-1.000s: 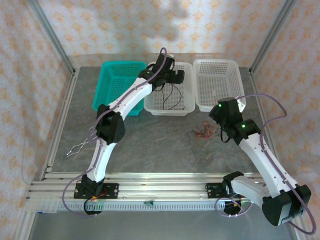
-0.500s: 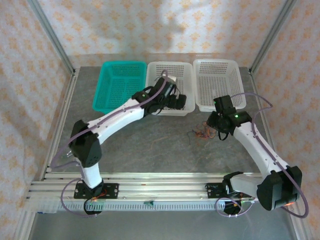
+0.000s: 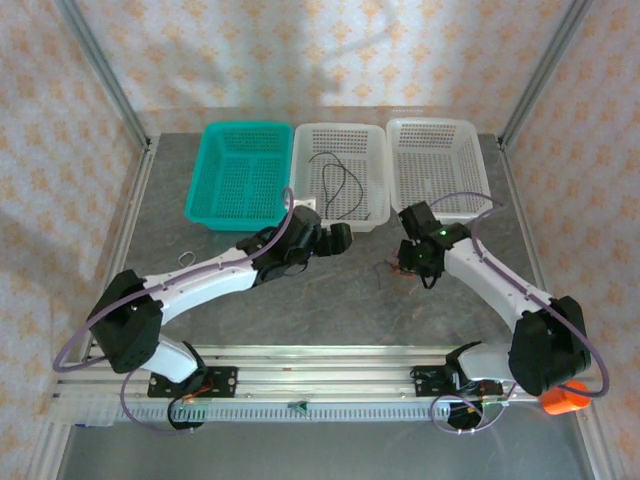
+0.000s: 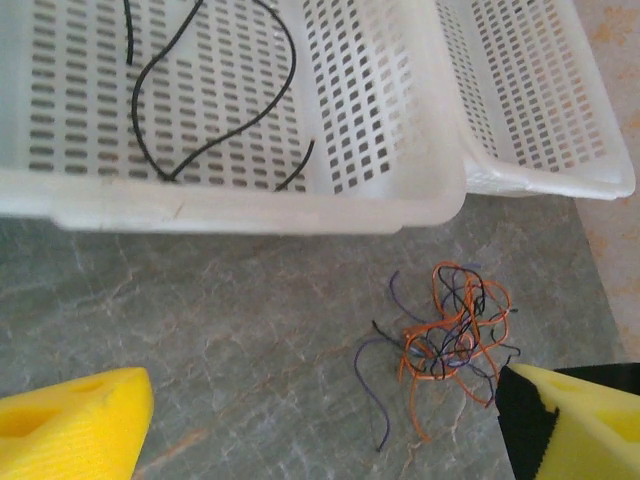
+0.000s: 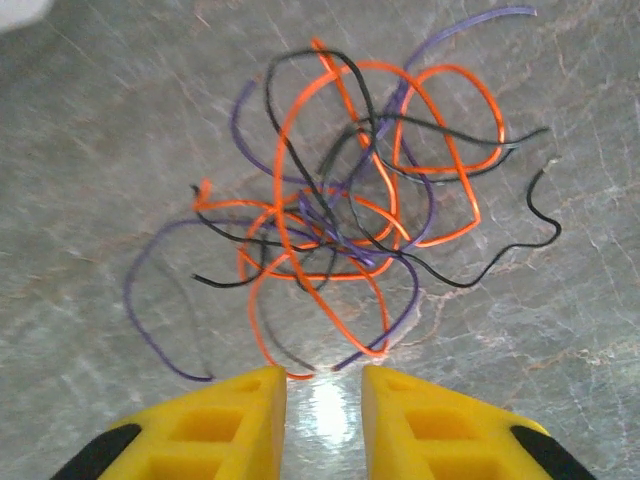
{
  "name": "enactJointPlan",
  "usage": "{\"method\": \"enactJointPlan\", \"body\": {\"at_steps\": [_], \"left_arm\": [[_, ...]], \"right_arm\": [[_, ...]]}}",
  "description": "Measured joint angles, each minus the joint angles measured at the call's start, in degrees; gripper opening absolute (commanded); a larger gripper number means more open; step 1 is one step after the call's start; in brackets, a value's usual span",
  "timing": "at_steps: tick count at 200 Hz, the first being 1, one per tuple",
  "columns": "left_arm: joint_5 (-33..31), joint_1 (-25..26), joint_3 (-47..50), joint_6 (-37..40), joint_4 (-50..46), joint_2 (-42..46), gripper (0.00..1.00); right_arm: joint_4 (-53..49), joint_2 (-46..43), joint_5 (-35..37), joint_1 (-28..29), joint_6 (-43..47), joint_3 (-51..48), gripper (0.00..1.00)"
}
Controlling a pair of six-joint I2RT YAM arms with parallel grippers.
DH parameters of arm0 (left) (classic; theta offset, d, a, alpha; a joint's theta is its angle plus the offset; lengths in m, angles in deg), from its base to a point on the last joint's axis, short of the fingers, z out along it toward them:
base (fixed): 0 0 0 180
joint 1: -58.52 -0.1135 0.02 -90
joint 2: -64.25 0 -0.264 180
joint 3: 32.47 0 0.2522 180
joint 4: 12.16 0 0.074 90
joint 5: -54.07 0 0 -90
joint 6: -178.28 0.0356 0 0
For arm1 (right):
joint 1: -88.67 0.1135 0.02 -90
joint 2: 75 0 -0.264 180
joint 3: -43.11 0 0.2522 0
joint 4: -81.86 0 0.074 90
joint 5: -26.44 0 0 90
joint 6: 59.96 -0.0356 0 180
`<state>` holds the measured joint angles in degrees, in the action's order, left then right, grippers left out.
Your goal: Untangle the cables
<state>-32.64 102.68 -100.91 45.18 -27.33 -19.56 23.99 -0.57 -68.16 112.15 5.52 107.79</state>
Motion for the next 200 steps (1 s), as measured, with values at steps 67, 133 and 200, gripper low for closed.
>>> {"method": "enactJointPlan", "body": {"at_steps": [67,133,200], "left_arm": [[0.74,0.11,4.85,-1.4,4.79,2.69,0.95],[0.76,0.2,2.1,-0.35,5.49,1.05,0.95],[-0.28,1.44,0.72,-0.42,5.53,-0.48,0.95]], "right_arm": [[5.7,2.21,1.81,0.0,2.73,-4.66,0.22],[10.21,5.25,3.08,0.0,3.63,-4.66,0.17],[9.62,3.45,3.08,0.0,3.58,-4.66,0.0]]}}
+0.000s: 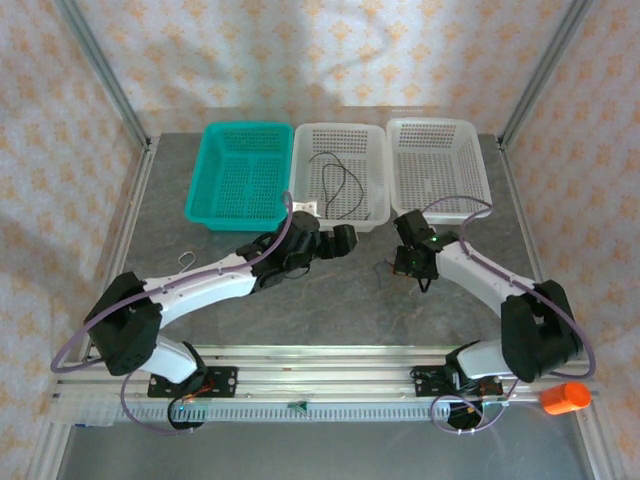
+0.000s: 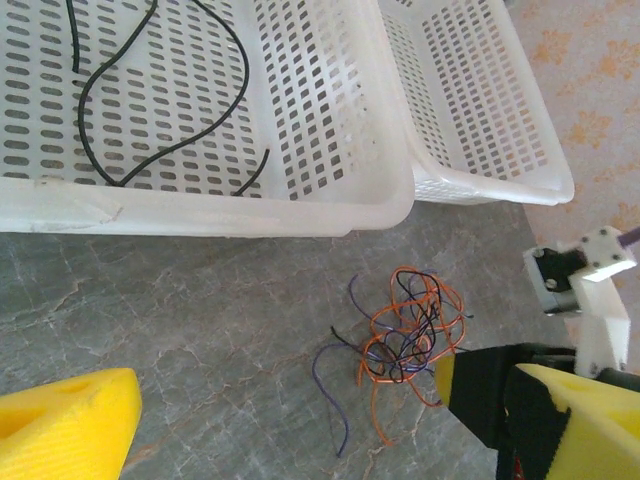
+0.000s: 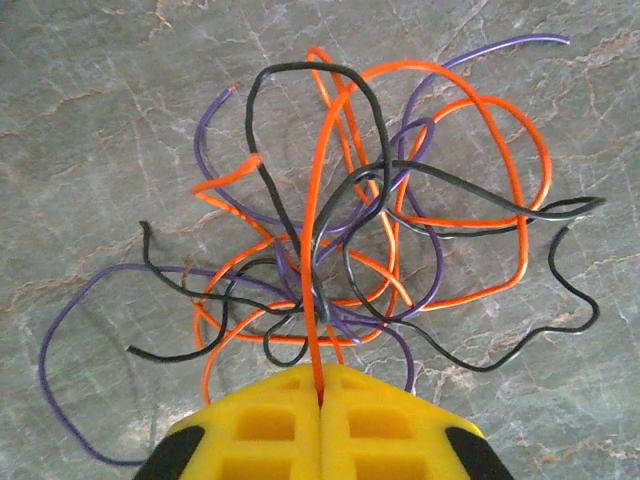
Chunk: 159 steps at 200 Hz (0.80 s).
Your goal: Untangle the cables
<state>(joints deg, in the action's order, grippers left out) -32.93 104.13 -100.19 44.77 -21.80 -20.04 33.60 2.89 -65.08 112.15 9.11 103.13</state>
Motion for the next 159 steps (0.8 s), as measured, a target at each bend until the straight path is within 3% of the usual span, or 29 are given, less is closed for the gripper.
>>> {"method": "enactJointPlan", "body": {"at_steps": [59,106,159], "left_arm": [[-0.39,0.83,-1.49,0.17,0.59,-3.45,0.95],[-0.48,1.66,-1.51,2.03,1.86,-3.67,0.96],[-0.52,4.48,-1.51,3.08,3.89,-5.51,0.96]], "right_arm": [[-1.68,-7.82,-0.63,0.0,1.42,0.98,0.0],[-0.13,-15.85,-5.88,0.0,5.09,2.4,0.0],[0.48,-17.66,-7.82,0.0,9.46,5.11,0.0]]}}
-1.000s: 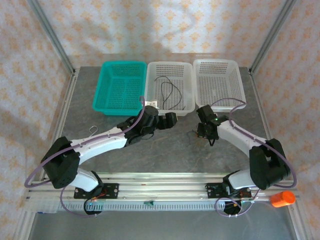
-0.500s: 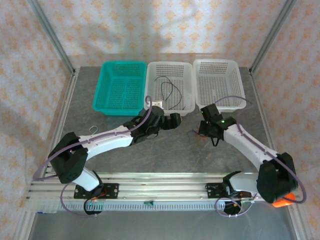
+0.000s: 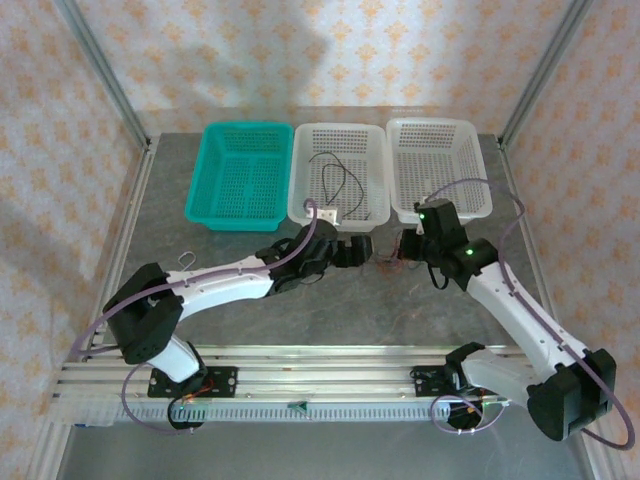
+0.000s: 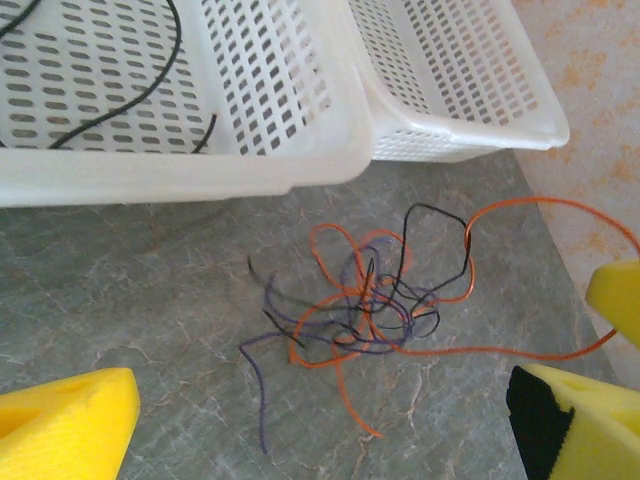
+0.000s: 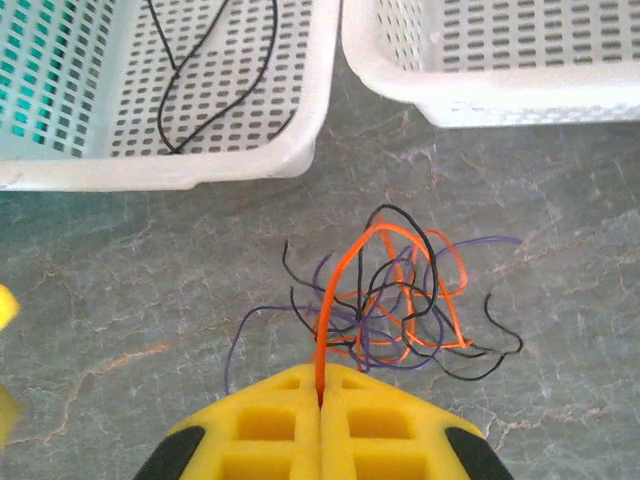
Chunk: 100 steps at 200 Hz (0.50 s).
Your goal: Untangle the cables
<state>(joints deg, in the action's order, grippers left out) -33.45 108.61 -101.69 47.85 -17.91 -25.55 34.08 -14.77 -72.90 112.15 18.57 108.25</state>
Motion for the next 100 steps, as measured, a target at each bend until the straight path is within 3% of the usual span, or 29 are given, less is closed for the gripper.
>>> {"method": "enactJointPlan", "body": {"at_steps": [100], "left_arm": [[0.26,1.11,2.54,-0.02,7.5,-0.74,0.96]], "right_arm": [[-2.47,-1.33,-10.08,0.0,11.43,6.99,0.0]]}}
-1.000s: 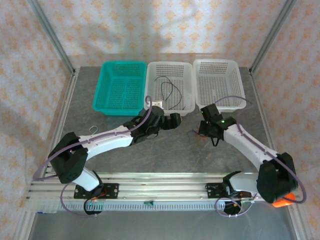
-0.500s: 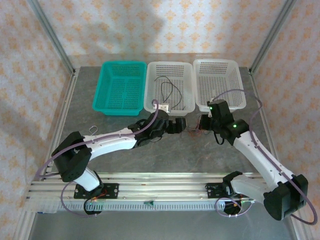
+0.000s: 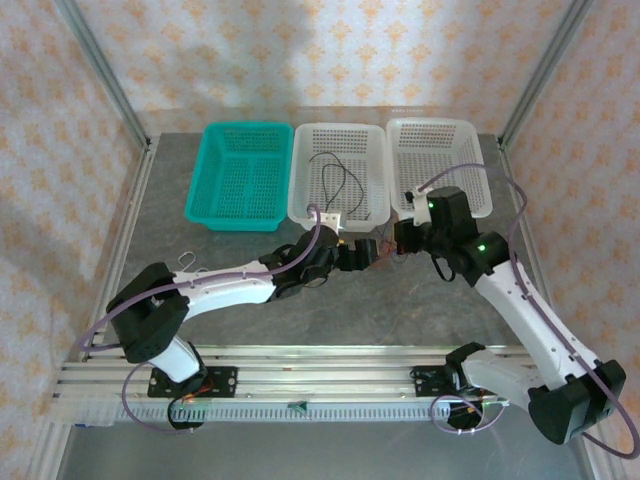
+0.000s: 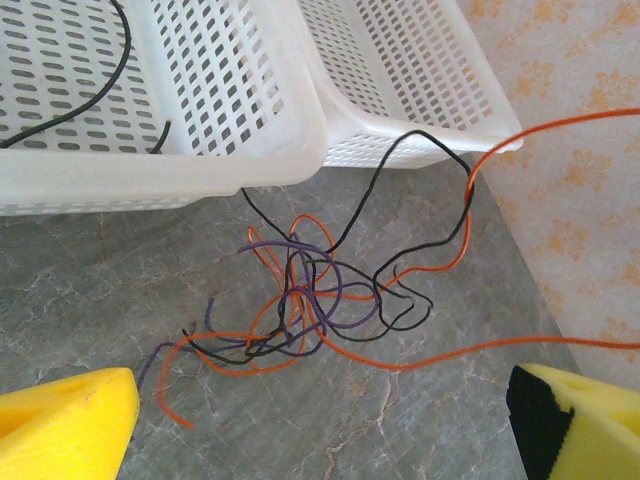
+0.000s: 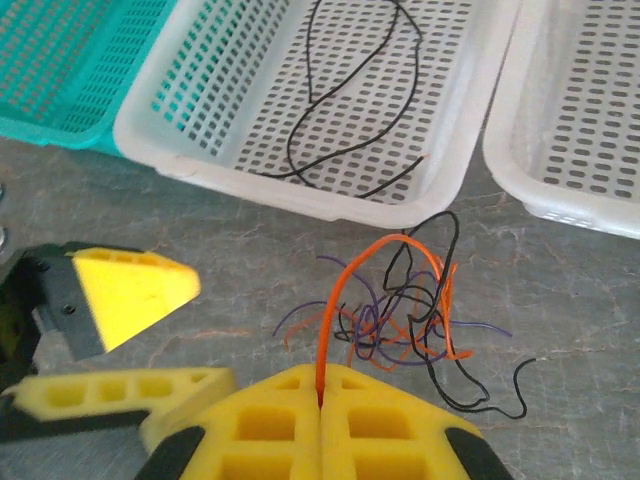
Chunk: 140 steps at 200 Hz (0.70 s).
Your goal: Untangle the cables
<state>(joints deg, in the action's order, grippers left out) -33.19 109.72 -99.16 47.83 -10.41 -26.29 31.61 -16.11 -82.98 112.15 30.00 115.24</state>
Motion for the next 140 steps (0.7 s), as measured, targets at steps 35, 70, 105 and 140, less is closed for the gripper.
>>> {"method": "enactJointPlan", "body": {"at_steps": [35,70,105,140], "left_arm": [[0.02,0.0,0.02,0.0,1.38,-0.98,0.96],[1.55,0.0,0.0,0.17,3.04,-2.6,0.96],[4.55,0.0,-0.72,0.76,4.74,-6.03,0.97],[5.64,0.09,-4.0,1.11,4.9,-10.19,0.98]], "right_arm": [[-0.13,-0.79,-3.19,0.0,1.07,-0.02,0.0],[-0.46,-1.29,-4.94,0.0,1.88,-0.02,0.0],[-1.38,-2.05,-6.4,0.0,2.56,-0.02,0.0],[-2.03,-2.67,-8.74,0.0,3.28,-0.02,0.0]]}}
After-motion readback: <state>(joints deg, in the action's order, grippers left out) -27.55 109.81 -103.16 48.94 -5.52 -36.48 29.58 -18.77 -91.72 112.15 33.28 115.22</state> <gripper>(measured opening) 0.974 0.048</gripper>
